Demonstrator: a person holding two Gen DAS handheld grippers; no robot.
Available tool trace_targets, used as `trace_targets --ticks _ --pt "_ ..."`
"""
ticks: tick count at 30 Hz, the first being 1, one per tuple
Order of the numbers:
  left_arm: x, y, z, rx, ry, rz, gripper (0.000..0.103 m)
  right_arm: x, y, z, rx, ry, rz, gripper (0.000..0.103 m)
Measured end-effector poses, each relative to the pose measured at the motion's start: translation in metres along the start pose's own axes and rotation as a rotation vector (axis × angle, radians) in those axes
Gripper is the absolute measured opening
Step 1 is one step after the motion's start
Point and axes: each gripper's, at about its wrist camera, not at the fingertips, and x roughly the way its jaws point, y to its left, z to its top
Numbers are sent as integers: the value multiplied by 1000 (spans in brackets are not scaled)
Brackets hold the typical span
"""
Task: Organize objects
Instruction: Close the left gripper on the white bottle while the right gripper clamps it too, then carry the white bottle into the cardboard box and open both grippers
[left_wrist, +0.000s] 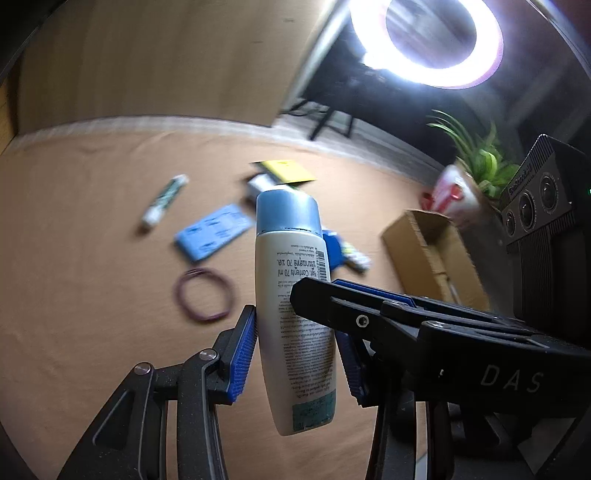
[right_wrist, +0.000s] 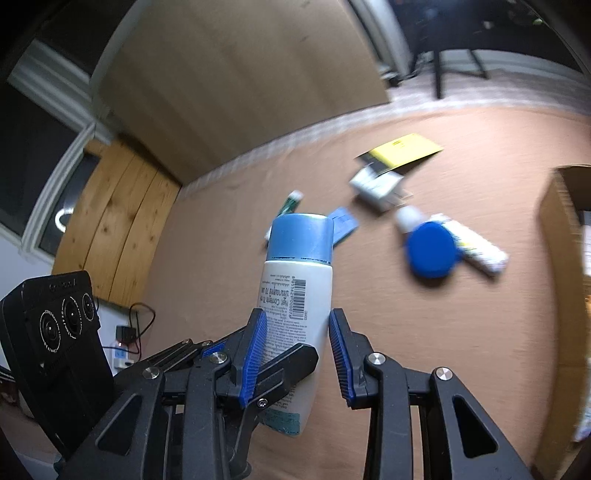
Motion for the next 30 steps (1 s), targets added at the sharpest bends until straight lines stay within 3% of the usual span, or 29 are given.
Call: trace_targets --ticks 18,27,29,30 --pt "77 -182 12 242 80 -188 45 -122 -137 -6 180 -202 -174 32" --pt "114 -242 22 302 97 -226 45 -152 -183 0 213 -257 -235 32" --pt "120 -249 25 313 108 -227 46 -158 -186 -1 209 -285 -278 36" --pt "123 -250 27 312 109 -213 57 -161 -187 -1 207 -296 -301 47"
